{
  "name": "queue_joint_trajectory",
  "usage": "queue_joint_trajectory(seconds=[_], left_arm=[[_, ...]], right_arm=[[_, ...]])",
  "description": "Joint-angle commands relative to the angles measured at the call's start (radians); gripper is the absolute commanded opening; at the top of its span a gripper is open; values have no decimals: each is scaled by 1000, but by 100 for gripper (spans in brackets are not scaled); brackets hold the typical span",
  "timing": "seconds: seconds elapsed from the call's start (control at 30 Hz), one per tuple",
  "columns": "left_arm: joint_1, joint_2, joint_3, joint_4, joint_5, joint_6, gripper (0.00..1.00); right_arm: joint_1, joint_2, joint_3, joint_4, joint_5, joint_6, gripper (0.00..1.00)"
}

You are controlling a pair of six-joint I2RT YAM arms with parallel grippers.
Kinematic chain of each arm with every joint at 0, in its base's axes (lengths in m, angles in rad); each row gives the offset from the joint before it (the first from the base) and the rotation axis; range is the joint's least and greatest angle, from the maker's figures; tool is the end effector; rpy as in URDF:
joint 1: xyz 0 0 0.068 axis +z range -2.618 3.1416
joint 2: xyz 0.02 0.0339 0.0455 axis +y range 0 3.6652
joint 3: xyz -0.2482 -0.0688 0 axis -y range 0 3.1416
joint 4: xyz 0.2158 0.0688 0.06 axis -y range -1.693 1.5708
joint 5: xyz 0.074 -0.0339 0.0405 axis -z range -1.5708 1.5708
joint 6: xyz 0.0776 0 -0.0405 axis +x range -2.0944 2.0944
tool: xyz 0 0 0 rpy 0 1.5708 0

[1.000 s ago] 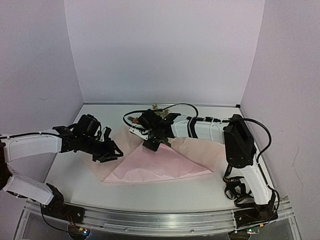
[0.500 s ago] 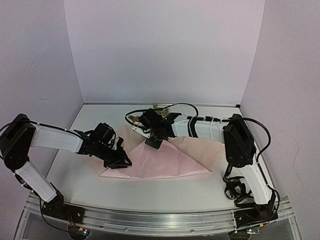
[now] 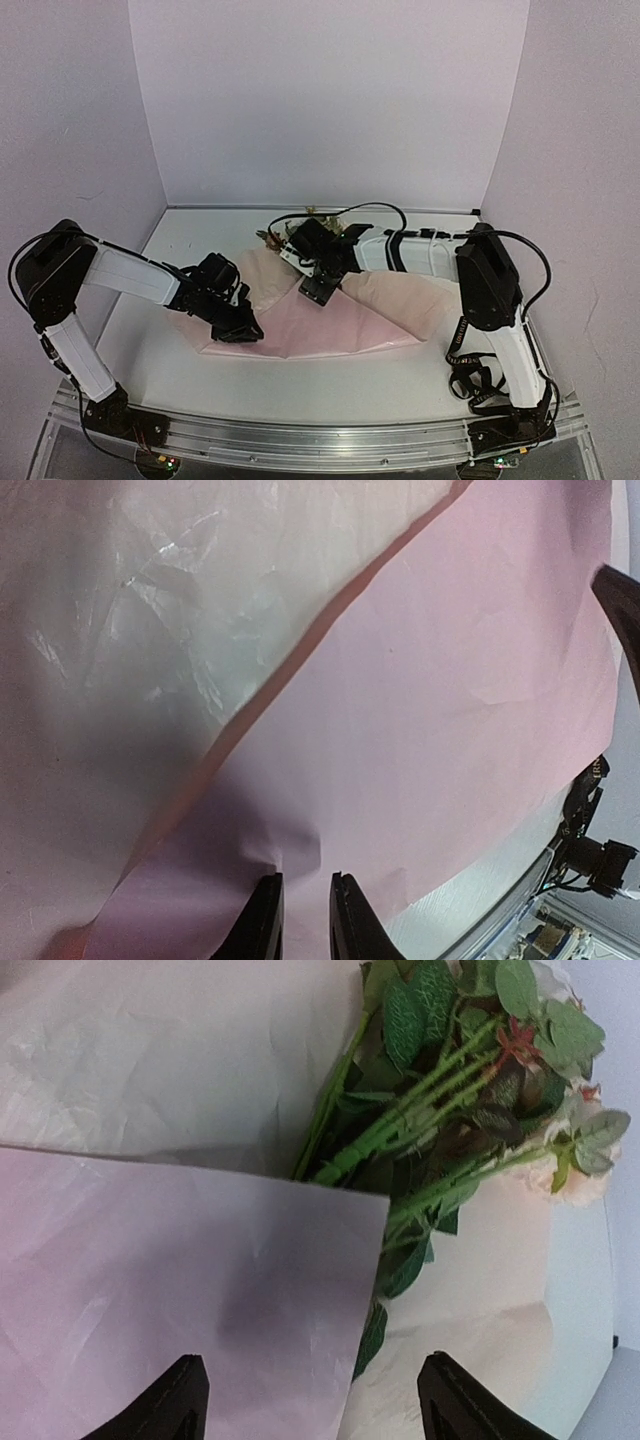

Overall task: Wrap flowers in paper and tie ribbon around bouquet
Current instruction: Fold the flattened wrapping paper at the center of the board, then press the fold line of the 1/4-folded wrapping paper.

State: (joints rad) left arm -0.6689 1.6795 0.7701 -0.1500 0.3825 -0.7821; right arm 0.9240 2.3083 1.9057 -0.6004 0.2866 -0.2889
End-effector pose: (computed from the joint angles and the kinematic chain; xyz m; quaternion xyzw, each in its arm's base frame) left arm 0.2160 -0.2077 0.0995 -0.0057 0.9510 -0.3023 0.0638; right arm 0.3121 0.3768 0.1427 -0.5087 0.8035 -0.0437 0.3062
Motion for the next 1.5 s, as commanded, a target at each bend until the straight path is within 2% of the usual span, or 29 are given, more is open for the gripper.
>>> queue_joint_trajectory(seconds=[0.0,0.07,0.13,0.27,0.37,0.47,0.73,0.97,1.17,1.33,1.47], left_arm=[[-3,12,29,9,-31,5,17],[-3,13,30,12,-30,5,17],[-3,16,29,12,-29,4,17],[-3,9,17,14,-30,6,17],[-3,5,10,13,-29,12,17],[-3,5,6,20,-25,12,18],[-3,6,1,21,-24,10,17],[-3,9,18,8,-31,19,17],[-3,0,41,-16,-32,45,18],[-9,-41,87,-45,-25,84,26],[-56,-84,136,-82,-52,100,29]], right_arm=[[-1,-248,-93,-87,-115,237,76],[-1,-337,-173,-113,-192,370,75],[-2,-411,-262,-121,-278,515,68],[1,-502,-434,-50,-466,834,43],[6,-541,-592,107,-515,989,31],[9,-574,-717,197,-464,1050,24],[9,-602,-913,342,-380,1143,20],[10,-625,-1010,360,-291,1152,20],[10,-626,-1056,360,-241,1193,19],[9,-629,-1063,341,-221,1220,17],[9,-627,-1065,331,-218,1233,16]])
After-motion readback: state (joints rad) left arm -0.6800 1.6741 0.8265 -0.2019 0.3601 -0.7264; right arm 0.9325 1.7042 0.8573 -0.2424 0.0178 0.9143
